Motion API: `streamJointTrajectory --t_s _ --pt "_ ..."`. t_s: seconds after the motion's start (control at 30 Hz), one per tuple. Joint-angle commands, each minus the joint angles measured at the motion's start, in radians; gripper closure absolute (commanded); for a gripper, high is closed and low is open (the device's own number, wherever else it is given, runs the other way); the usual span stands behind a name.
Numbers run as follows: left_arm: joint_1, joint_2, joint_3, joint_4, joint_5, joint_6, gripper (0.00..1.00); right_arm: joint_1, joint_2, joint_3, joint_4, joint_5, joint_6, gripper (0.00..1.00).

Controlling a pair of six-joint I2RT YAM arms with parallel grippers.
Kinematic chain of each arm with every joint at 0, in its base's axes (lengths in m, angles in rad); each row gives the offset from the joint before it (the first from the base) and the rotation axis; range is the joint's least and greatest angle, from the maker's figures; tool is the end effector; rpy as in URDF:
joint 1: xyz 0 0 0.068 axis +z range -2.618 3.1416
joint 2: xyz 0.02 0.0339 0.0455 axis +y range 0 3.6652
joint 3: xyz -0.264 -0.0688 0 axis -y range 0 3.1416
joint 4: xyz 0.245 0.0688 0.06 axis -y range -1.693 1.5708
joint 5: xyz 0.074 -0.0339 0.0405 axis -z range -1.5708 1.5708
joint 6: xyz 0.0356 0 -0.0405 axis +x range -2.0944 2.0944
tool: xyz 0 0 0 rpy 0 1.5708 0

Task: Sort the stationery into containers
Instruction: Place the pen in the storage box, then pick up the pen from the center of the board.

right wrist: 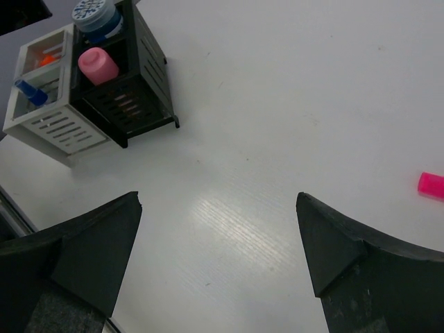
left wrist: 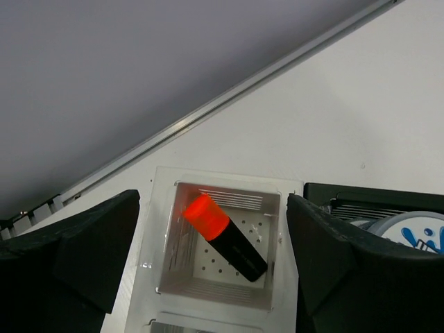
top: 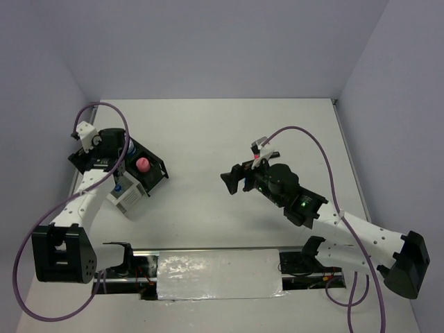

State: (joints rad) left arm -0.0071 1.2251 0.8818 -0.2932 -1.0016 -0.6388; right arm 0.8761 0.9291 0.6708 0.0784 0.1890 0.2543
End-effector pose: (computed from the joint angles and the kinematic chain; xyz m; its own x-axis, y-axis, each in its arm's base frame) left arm 0.2566 0.0282 0.2805 -0.0756 -0.3208 -0.9441 -0.8951 0.4390 -0.0775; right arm 0.1469 0.1658 0.3009 -0.2709 0.0609 -0.9607 -0.5870 0.7806 0.2150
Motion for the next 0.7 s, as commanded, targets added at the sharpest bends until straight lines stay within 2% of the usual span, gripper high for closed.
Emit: streamJointTrajectory --t_s 0.0,0.1,0.2,0.23,0.33,0.4,0.47,0.5,0.57,0.67 --pt "0.002 -0.044 0.074 -0.027 0.013 -0.001 0.01 -0.012 -0.032 0.021 -0.040 0.111 0.074 0.00" --pt "0.004 -0.101 0.104 -0.001 0.156 0.143 0.01 -0.055 0.006 0.053 -0.150 0.136 0.076 0.00" --pt "-0.016 -0.137 0.161 -0.052 0.403 0.241 0.01 -0.110 0.079 0.088 -0.279 0.038 -0.045 0.00" --pt "-0.021 -0.150 0.163 -0.067 0.540 0.252 0.01 -0.126 0.097 0.096 -0.307 0.027 -0.061 0.00" --pt "-0.025 -0.176 0.132 -0.086 0.804 0.295 0.01 -0.227 0.165 0.125 -0.387 0.015 -0.024 0.00" --pt "-0.027 -0.194 0.094 -0.093 0.863 0.307 0.01 -0.308 0.182 0.124 -0.390 -0.037 0.010 0.00" --pt "-0.028 -0.242 0.066 -0.101 0.893 0.315 0.01 -0.319 0.166 0.077 -0.330 -0.106 -0.085 0.00" --pt "-0.028 -0.283 0.034 -0.100 0.900 0.321 0.01 -0.328 0.171 0.066 -0.319 -0.123 -0.215 0.00" --pt "-0.028 -0.326 0.000 -0.078 0.914 0.329 0.01 -0.341 0.212 0.068 -0.327 -0.123 -0.350 0.00" --pt "-0.030 -0.372 -0.023 -0.061 0.929 0.323 0.01 -0.399 0.296 0.134 -0.333 -0.112 -0.411 0.00"
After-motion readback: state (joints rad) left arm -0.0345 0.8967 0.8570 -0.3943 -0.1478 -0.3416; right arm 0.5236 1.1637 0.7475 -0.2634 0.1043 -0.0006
